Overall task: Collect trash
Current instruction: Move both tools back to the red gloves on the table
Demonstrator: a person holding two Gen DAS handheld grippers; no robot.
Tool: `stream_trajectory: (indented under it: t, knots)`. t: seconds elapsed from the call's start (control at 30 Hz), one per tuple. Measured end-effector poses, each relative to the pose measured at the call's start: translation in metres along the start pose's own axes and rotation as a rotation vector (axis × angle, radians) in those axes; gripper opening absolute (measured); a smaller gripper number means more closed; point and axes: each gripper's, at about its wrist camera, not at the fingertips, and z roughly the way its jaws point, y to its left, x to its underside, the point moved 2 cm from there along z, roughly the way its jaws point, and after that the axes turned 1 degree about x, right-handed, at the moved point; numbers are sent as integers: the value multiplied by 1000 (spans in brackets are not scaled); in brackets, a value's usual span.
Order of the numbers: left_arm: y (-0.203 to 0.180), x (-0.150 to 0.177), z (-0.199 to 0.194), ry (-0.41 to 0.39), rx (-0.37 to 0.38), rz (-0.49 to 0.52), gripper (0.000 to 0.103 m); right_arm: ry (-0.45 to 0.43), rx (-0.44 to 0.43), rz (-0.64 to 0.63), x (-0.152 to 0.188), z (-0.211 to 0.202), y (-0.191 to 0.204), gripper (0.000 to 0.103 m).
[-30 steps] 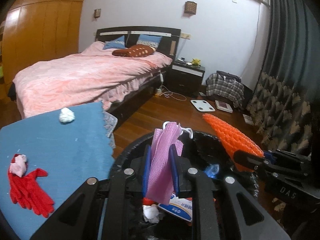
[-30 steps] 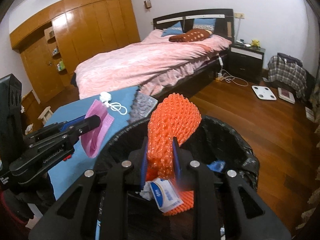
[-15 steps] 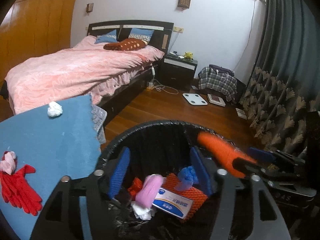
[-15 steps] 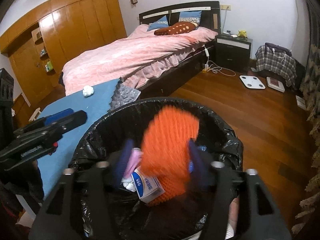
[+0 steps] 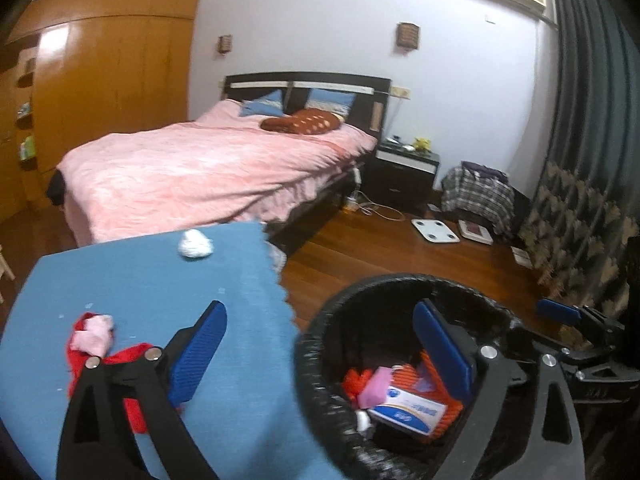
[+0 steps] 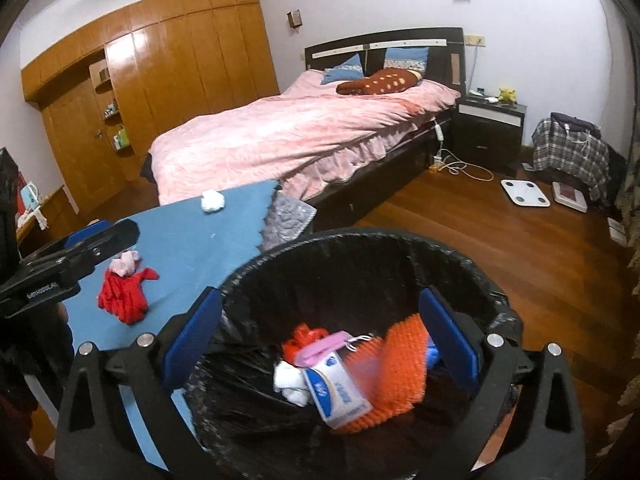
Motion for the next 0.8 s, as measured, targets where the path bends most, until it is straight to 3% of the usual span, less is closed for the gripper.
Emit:
stream_trajectory:
  t: [0.5,0.8]
  knots:
    - [105,12,-55,-68,-215,-89,94,1,-118,-73,-30,39,95,97]
    - [174,31,-71,-59,-353,-141,94,28,-193,-136,-36,79,165,97]
